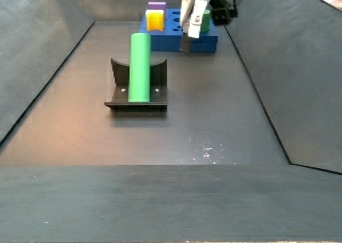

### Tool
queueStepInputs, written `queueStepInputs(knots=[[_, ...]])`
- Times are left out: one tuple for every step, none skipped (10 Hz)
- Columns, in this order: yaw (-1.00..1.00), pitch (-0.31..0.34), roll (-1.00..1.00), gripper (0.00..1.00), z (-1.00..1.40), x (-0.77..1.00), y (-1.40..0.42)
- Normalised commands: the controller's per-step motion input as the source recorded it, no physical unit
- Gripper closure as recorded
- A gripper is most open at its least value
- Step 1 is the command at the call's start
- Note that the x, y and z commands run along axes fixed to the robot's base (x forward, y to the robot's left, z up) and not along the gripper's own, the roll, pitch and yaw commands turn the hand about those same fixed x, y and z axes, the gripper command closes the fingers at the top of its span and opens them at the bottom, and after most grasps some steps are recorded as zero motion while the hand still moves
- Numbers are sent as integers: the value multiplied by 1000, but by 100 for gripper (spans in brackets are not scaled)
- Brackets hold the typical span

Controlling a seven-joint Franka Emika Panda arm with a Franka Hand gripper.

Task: Pick up the oval object. Move up. Place the oval object on the fixture. Regrasp the oval object. Move to above the board. Insert the oval object.
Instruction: Regrasp the oval object.

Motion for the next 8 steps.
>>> queueStepInputs(knots=[[-326,712,461,0,-27,35,-6],[-109,716,349,0,-21,60,-9],[100,692,278,0,-29,64,-19],[248,655,226,0,-15,65,-35],[381,558,176,0,4,71,-50],[455,441,151,0,-6,71,-48],[493,274,128,0,-10,68,-41],[481,165,110,0,-9,62,-41]])
